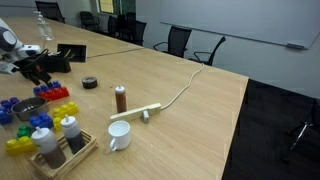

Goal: Align the blue and orange legos together then put the purple legos on top of the blue and orange legos

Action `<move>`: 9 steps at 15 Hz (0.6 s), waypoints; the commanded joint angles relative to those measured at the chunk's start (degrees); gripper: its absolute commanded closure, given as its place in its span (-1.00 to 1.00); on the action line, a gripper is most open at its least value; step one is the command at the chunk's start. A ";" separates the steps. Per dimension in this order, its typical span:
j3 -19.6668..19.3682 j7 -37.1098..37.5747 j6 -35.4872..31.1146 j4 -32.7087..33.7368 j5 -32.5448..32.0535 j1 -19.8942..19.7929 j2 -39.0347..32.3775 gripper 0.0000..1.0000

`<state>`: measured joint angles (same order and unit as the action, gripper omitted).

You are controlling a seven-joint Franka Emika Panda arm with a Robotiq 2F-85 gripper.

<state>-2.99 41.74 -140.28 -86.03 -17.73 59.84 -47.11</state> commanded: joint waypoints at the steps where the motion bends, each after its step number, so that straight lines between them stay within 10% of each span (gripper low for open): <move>1: -2.01 3.01 2.11 0.29 -0.45 1.40 0.05 -1.00; 9: -1.32 14.61 -0.46 -0.42 3.22 -0.79 -1.61 -1.00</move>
<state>-4.69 53.82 -139.56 -86.10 -16.30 59.88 -48.57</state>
